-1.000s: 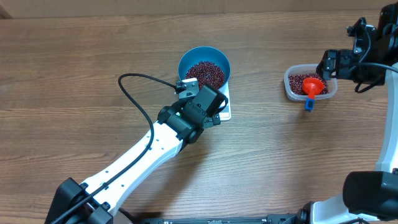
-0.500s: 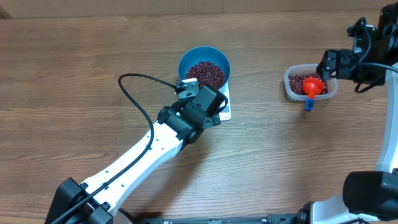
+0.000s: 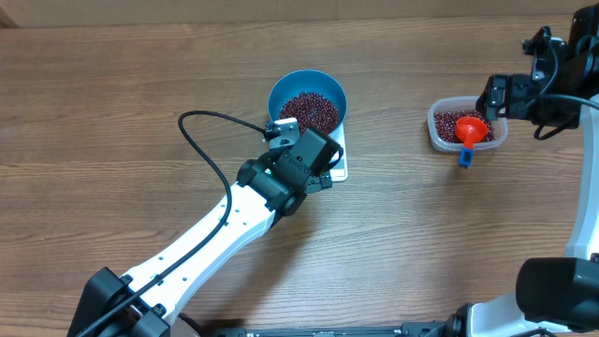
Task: Scoop item into bowl and weigh 150g on scale
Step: 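Hold the left gripper above the scale reading 150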
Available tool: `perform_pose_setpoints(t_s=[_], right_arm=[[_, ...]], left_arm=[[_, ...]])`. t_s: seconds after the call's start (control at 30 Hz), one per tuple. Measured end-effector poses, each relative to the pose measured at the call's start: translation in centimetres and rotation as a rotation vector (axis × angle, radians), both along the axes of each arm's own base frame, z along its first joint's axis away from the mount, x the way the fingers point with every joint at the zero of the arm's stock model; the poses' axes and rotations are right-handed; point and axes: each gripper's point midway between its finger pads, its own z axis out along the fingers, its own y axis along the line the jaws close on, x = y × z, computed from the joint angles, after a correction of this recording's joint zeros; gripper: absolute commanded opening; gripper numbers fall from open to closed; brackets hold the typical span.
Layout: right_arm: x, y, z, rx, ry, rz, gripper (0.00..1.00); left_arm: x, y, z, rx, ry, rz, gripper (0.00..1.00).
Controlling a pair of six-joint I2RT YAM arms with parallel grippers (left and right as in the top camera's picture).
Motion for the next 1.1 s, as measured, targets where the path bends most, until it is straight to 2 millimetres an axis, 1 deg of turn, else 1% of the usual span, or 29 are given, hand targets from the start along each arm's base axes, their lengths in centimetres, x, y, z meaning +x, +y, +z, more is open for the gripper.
perform_pose_setpoints(t_s=[1.1], right_arm=[[0.02, -0.01, 0.01, 0.000, -0.001, 0.000, 1.00]], left_arm=[[-0.14, -0.21, -0.08, -0.010, 0.009, -0.006, 0.99]])
